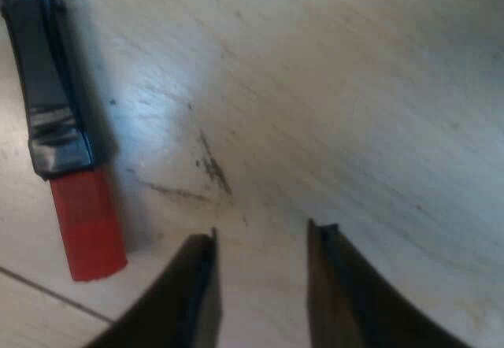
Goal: Put the handle in the coffee machine
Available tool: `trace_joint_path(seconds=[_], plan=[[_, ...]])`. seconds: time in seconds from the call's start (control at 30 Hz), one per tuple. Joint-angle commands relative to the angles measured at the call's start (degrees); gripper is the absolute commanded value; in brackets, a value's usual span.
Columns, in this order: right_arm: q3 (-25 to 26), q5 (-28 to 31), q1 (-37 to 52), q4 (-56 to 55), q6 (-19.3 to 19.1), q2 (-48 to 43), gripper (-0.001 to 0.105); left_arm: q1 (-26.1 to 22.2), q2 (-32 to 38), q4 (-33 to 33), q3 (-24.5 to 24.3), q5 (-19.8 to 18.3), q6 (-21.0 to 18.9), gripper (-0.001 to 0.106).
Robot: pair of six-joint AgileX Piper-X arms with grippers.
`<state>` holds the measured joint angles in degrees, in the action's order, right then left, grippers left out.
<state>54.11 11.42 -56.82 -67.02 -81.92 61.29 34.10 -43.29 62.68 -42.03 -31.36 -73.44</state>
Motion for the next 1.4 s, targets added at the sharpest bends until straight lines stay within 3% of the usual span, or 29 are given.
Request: trace_joint_path(seconds=[0.03, 0.2, 0.43, 0.57, 0.8, 0.9, 1.1, 1.4], plan=[[0.2, 0.5, -0.1, 1.1, -0.7, 0.7, 0.018, 0.4, 0.2, 0.0, 0.9, -0.2, -0.9, 0.08], [-6.0, -2.1, -0.1, 9.9, 0.4, 1.5, 0.0, -0.2, 0.4, 0.0, 1.1, 0.8, -0.9, 0.08], [-11.6, -4.2, -0.1, 15.6, 2.1, 2.7, 0.0, -5.9, 0.4, -1.5, 1.1, 1.1, -1.3, 0.08], [-11.8, -5.1, -0.1, 17.5, 2.1, 4.5, 0.0, -8.1, 0.4, -1.2, 1.1, 1.1, -1.3, 0.08], [-11.8, -8.6, -0.1, 19.9, 1.0, 13.4, 0.0, -8.1, 0.4, -1.2, 1.1, 1.6, -1.3, 0.08], [-11.8, -10.1, -0.1, 21.7, 1.0, 15.0, 0.0, -8.1, 0.4, -1.2, 1.3, 3.6, -1.1, 0.08], [-11.8, -14.4, -0.5, 22.8, 1.1, 16.5, 0.0, -8.1, 0.4, -0.9, 2.6, 3.7, -1.1, 0.08], [-9.9, -16.8, -5.1, 25.5, 3.7, 19.9, 0.0, -14.5, 0.4, 1.8, 2.5, 4.1, -1.1, 0.08]])
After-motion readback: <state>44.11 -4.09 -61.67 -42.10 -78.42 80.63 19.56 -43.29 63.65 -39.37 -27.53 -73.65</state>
